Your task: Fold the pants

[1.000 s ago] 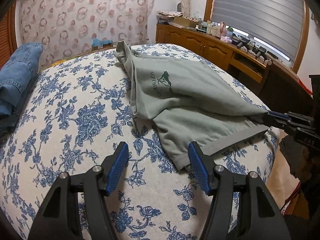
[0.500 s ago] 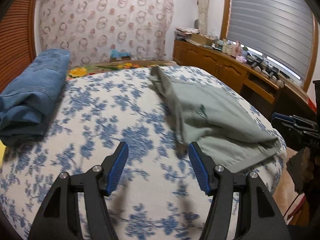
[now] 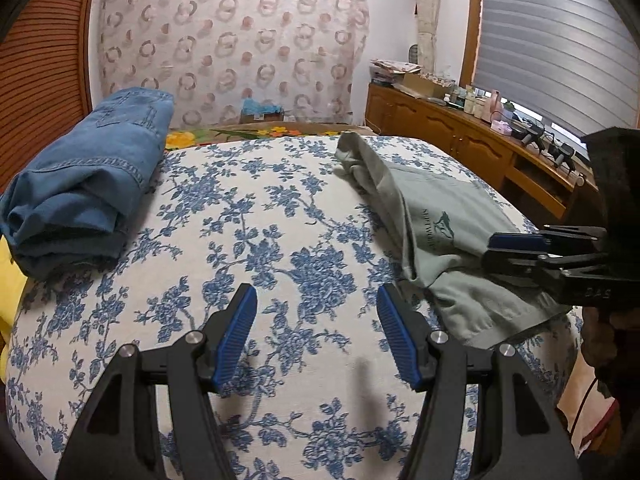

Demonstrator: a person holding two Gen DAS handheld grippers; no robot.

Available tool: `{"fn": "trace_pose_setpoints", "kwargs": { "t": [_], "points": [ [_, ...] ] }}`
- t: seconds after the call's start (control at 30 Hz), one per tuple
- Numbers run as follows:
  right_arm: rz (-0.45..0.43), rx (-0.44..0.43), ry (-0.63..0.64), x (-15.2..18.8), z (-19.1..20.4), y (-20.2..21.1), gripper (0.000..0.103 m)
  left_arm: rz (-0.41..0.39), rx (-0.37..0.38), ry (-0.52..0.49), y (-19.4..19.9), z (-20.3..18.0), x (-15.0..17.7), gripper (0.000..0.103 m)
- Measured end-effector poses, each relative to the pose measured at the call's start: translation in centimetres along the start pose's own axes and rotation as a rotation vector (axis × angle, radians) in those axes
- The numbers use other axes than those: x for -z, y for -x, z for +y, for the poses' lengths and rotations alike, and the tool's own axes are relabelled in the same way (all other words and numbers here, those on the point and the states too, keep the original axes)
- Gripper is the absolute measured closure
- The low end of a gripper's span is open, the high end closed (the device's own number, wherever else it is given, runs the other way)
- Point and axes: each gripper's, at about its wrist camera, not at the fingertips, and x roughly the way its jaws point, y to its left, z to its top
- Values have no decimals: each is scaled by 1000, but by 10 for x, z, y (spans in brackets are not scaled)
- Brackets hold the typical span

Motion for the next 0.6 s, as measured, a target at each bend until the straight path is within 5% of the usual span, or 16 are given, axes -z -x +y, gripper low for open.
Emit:
{"fn": "trace_pose_setpoints", "kwargs": {
  "t": [0.6],
  "points": [
    [80,-72,104,-23,42,-45,63,-2,-5,27,4,10,8,41]
  ]
}}
